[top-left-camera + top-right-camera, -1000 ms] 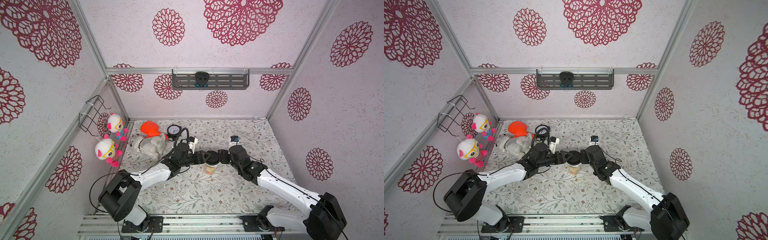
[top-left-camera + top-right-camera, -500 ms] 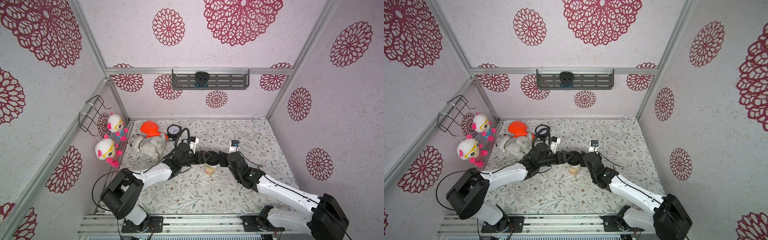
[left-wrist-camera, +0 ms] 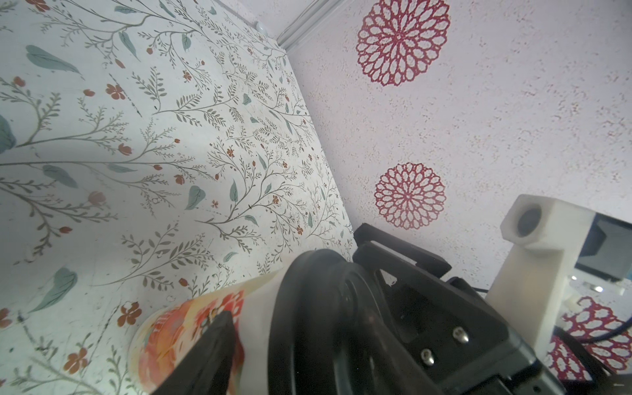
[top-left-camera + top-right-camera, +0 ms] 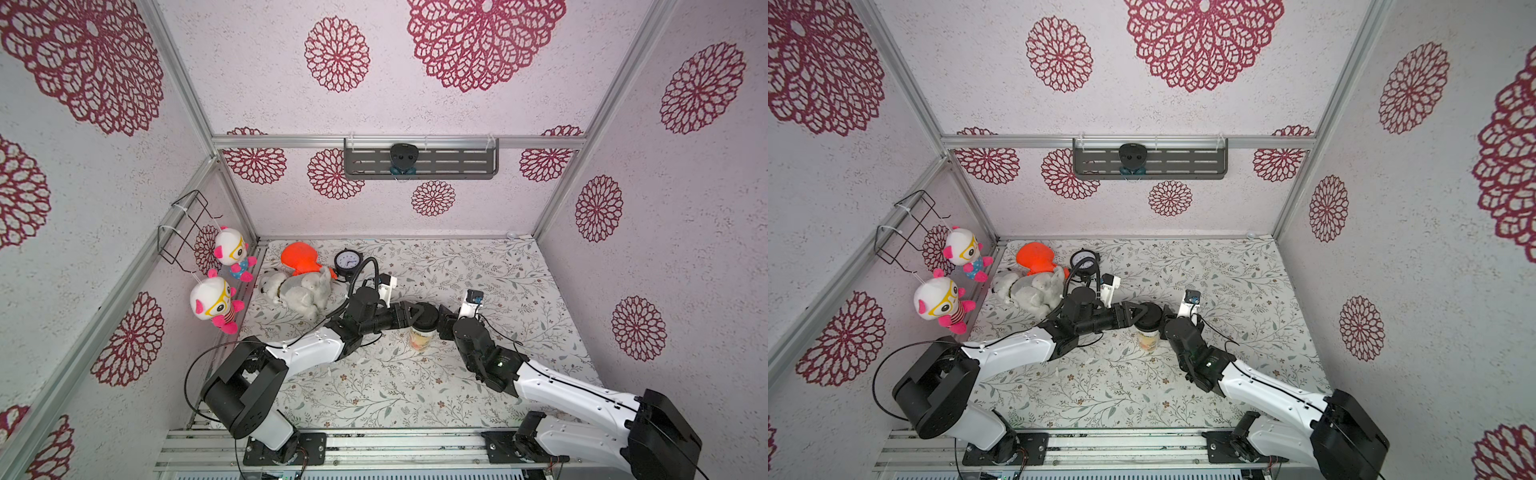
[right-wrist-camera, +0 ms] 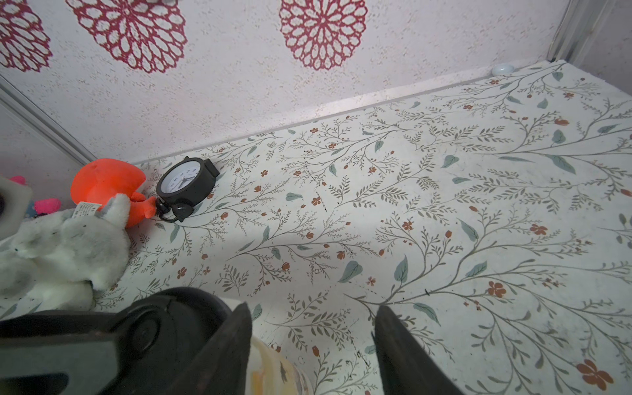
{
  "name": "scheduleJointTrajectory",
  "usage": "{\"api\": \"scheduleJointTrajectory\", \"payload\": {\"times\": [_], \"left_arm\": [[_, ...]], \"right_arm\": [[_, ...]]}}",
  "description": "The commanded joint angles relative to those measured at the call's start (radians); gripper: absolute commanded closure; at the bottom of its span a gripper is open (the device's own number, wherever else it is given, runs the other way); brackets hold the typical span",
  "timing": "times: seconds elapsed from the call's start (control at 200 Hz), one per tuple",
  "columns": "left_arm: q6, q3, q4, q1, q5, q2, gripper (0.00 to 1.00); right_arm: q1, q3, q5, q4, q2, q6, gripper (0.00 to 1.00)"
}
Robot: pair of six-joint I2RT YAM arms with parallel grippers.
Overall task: Put the leak-proof paper on the milk tea cups
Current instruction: Secure the cup lid on the cup.
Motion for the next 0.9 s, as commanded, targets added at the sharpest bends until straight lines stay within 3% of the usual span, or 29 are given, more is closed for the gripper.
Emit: {"api": "scheduleJointTrajectory", "payload": {"times": [0.0, 0.395, 0.685, 0.896], "left_arm": [[0.041, -0.089, -0.343, -0.026, -0.032, 0.102, 0.41], [0.041, -0.092, -0.347, -0.026, -0.030, 0.120, 0.42], [0.042, -0.089, -0.345, -0.028, -0.024, 0.119, 0.43], [0.039, -0.089, -0.344, -0.028, -0.023, 0.108, 0.43]], "right_arm": [[0.035, -0.099, -0.070, -0.276, 0.054, -0.011, 0.41], [0.031, 0.013, -0.066, -0.345, 0.007, -0.082, 0.38], [-0.002, 0.127, -0.100, -0.409, -0.182, -0.150, 0.38], [-0.017, 0.220, -0.112, -0.378, -0.160, -0.200, 0.38]]}}
